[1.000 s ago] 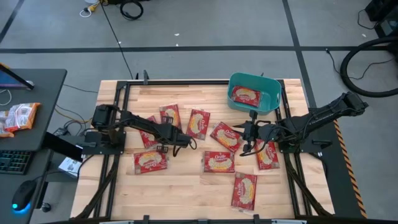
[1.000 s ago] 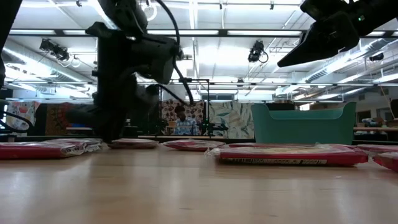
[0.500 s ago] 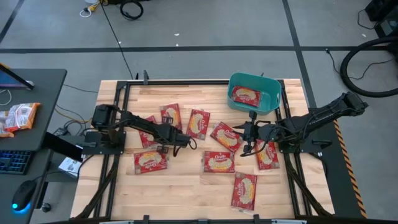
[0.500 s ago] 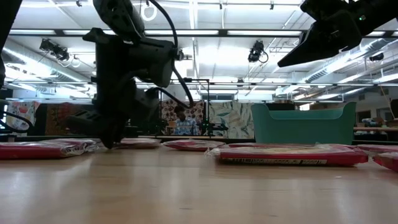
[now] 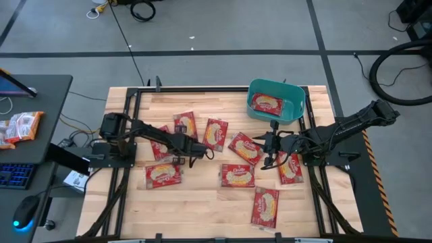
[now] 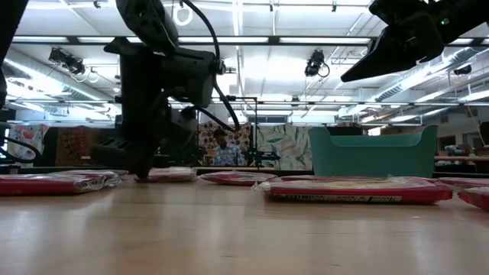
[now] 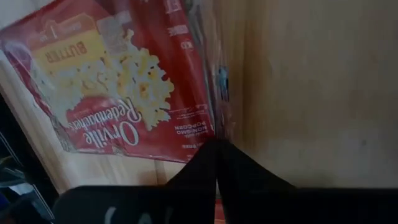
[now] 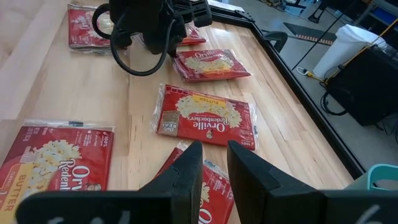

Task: Sort popcorn bags into baskets
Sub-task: Put the popcorn bag into the blue bin

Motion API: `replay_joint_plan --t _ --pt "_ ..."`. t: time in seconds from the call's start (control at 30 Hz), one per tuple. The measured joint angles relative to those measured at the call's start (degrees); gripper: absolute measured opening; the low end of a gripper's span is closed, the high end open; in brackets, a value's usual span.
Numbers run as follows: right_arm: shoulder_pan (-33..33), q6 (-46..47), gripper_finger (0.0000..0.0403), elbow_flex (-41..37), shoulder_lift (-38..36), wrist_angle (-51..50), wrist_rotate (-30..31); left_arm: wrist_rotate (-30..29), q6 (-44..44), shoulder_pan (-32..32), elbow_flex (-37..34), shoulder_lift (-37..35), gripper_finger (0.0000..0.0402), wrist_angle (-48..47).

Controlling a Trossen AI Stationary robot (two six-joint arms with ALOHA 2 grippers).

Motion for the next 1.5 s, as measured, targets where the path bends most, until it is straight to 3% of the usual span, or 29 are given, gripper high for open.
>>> replay_joint_plan --t 0.27,0.5,0.77,0.87,1.03,1.33,1.5 --pt "0.0 0.2 0.0080 0.0 0.0 0.0 0.0 0.3 1.4 2.4 3.6 -6.6 0.0003 -0.8" --pt "0.0 2.1 0.0080 0.0 0.0 0.2 0.0 7.0 1.4 7.8 11.1 -13.8 0.0002 0.0" --pt "0.2 5.2 0.0080 -0.4 0.1 0.6 -2.1 13.0 4.8 9.9 17.5 -14.3 0.0001 8.6" --pt "0.3 6.4 0.0080 -1.8 0.1 0.4 -2.4 13.5 4.9 9.8 17.5 -14.3 0.0008 7.1" --pt "0.3 7.1 0.0080 -2.7 0.1 1.1 -2.5 12.9 6.6 8.9 14.2 -13.7 0.0059 8.7" --pt "1.1 8.5 0.0080 -2.7 0.1 1.8 -2.4 11.4 10.7 4.6 4.2 -12.1 0.0190 16.3" --pt "1.2 8.1 0.0080 -2.8 0.1 2.6 -2.2 9.2 9.7 2.7 0.7 -9.7 0.0229 21.4"
